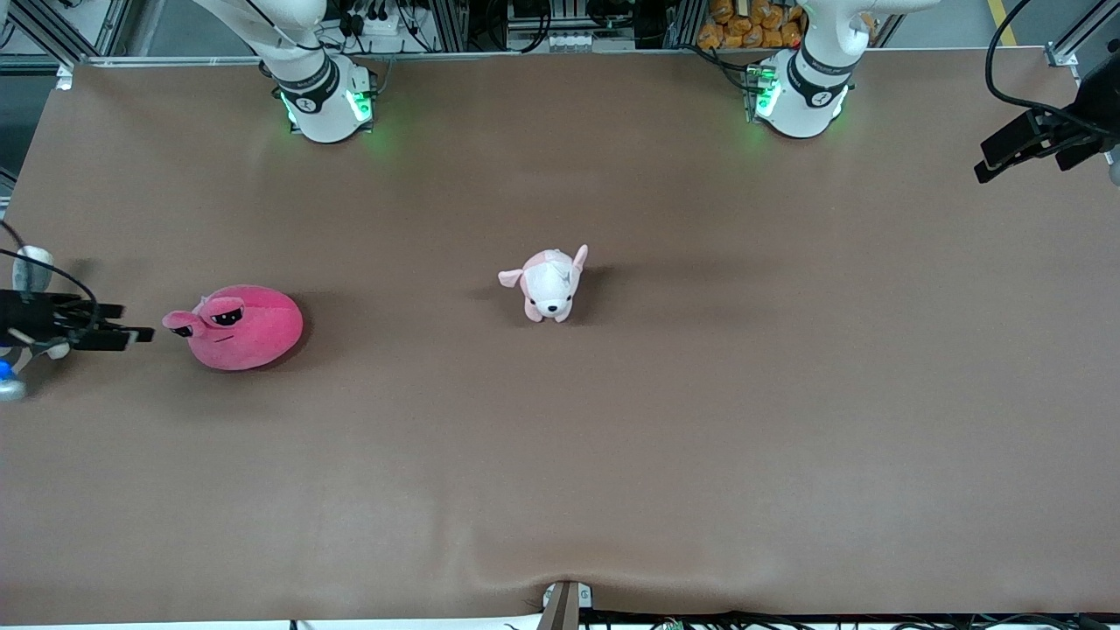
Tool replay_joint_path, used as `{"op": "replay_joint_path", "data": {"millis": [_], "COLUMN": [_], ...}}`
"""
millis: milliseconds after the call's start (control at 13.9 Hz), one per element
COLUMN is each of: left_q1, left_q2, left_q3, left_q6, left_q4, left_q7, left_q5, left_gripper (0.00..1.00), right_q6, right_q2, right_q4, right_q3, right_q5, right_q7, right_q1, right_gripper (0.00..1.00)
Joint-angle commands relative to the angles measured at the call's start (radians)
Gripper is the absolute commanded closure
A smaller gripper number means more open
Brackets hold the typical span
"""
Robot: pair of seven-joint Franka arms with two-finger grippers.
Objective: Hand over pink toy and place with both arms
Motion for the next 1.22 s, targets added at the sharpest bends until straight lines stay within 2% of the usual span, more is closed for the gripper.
{"op": "replay_joint_path", "data": {"millis": [0,430,789,1148], "left_q1": [-0.006,0.014,0.014,0.010], "left_q2": [-0.028,-0.030,-0.026,-0.028], "left_q3": [0.013,0.010,0.010,0.004], "left_q6": [-0.007,-0.019,-0.054,-0.058], "left_q4": [-0.022,-0.001,-0.001,-0.001], "left_q7": [-0.008,0.003,0.010,0.009], "left_q5": [-0.008,0.003,0.004,0.004], "left_gripper": [0.00,0.00,0.00,0.00], "right_q6": [0.044,0.066,0.060,0.020], "right_q2": [-0.081,-0.262,-0.334,-0.417], "right_q4": [-0.015,-0.135,-0.157,-0.196], "right_q3": [0.005,0.005,0.006,0.006], "right_q5": [-0.081,-0.179,-0.190,-0.188], "right_q7": [-0.125,-0.204,-0.178,-0.055], "right_q1": [0.056,0.182,0.260,0.299], "right_gripper": [0.00,0.00,0.00,0.00]}}
